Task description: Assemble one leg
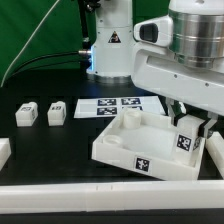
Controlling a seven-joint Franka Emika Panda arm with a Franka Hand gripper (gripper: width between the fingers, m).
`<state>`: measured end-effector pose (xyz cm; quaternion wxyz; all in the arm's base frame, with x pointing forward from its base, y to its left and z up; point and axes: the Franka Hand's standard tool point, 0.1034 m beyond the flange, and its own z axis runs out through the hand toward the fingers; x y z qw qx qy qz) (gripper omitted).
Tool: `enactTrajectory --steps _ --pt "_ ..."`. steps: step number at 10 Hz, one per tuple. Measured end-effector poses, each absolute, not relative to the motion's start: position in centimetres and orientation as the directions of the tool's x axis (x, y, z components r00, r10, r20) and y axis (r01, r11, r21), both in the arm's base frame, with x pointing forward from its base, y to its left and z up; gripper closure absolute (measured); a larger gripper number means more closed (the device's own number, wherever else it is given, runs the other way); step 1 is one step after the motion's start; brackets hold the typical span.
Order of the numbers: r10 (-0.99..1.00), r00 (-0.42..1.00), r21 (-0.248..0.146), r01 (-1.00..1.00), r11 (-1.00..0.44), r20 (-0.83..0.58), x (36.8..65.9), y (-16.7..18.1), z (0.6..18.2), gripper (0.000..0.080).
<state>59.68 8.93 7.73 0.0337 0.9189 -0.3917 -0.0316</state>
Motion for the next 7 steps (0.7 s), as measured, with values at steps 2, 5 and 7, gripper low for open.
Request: enactTrajectory --steps 2,5,7 --pt "-0.725 0.688 0.092 -0.721 -0.687 -0.029 59.66 8.66 7.71 0.0501" --pt "-0.724 0.689 0.091 -0.72 -0.688 -0.029 59.66 8.7 7.67 0.027" --pt "-0.724 0.689 0.091 -0.719 -0.689 -0.029 59.67 8.7 7.67 0.0155"
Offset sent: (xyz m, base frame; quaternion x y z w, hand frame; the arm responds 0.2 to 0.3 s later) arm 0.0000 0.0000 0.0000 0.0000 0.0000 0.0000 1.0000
